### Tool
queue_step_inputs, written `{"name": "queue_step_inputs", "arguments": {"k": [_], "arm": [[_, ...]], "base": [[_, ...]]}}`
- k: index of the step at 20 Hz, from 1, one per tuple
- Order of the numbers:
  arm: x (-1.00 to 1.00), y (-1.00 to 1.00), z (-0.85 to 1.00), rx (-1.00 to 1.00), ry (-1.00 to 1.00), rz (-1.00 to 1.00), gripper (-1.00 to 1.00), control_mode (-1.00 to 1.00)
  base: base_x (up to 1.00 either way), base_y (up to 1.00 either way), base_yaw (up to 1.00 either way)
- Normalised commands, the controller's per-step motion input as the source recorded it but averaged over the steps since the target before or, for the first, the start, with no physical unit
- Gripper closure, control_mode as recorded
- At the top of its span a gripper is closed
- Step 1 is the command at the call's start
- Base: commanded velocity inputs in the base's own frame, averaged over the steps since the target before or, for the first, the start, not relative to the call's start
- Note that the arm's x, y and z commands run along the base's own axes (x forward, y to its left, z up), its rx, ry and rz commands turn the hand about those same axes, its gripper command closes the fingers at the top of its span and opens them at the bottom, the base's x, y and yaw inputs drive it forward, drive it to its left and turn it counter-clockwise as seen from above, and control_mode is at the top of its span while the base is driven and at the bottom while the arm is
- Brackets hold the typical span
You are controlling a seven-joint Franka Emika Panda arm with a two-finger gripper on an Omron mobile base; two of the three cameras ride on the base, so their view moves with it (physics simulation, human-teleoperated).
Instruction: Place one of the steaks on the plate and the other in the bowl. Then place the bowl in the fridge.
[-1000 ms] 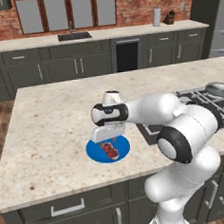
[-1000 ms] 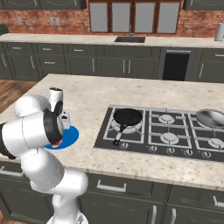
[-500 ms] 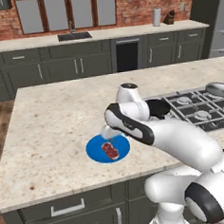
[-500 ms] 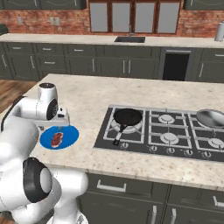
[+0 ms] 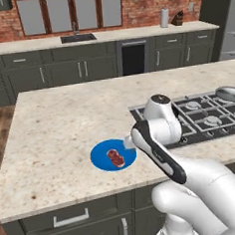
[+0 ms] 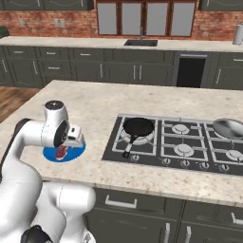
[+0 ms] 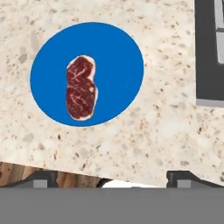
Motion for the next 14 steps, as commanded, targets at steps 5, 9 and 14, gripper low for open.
{"name": "queue_step_inputs", "arguments": {"k": [5, 9, 14], "arm": [[-0.22, -0.53, 0.2, 0.0, -0.14, -0.1, -1.0, -1.0], [-0.3, -0.41, 0.0, 0.0, -0.04, -0.12, -1.0, -1.0], [-0.26, -0.1, 0.0, 0.0, 0.0, -0.12, -1.0, -1.0]], "base": [[0.0, 0.0, 0.0], [0.0, 0.0, 0.0], [0.0, 0.0, 0.0]]}}
